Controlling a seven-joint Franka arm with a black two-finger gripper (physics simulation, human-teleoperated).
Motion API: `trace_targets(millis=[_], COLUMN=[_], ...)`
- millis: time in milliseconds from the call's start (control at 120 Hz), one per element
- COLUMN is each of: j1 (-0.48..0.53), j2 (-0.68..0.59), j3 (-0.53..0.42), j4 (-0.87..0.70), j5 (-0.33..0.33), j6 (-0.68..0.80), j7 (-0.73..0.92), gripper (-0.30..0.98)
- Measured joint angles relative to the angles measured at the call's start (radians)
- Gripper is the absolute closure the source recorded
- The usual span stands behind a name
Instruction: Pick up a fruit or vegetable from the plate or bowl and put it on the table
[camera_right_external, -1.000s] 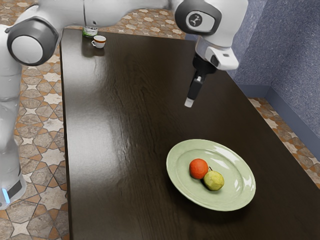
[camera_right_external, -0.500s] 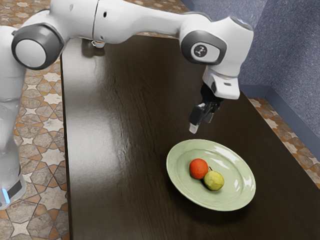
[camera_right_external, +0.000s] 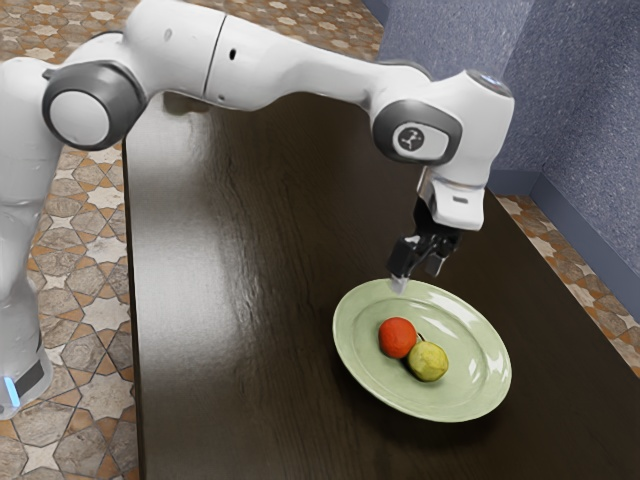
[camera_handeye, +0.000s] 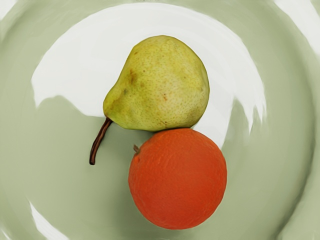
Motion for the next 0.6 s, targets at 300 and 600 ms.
trace_targets(millis=[300,600], j1=[-0.001,-0.007], j2=[0.003,-0.029], j3=[0.0,-0.002], j4=[-0.008,-0.075], j5=[-0.001,-0.006], j6=[0.01,-0.022], j7=[-0.004,-0.034], gripper=[0.0,0.01])
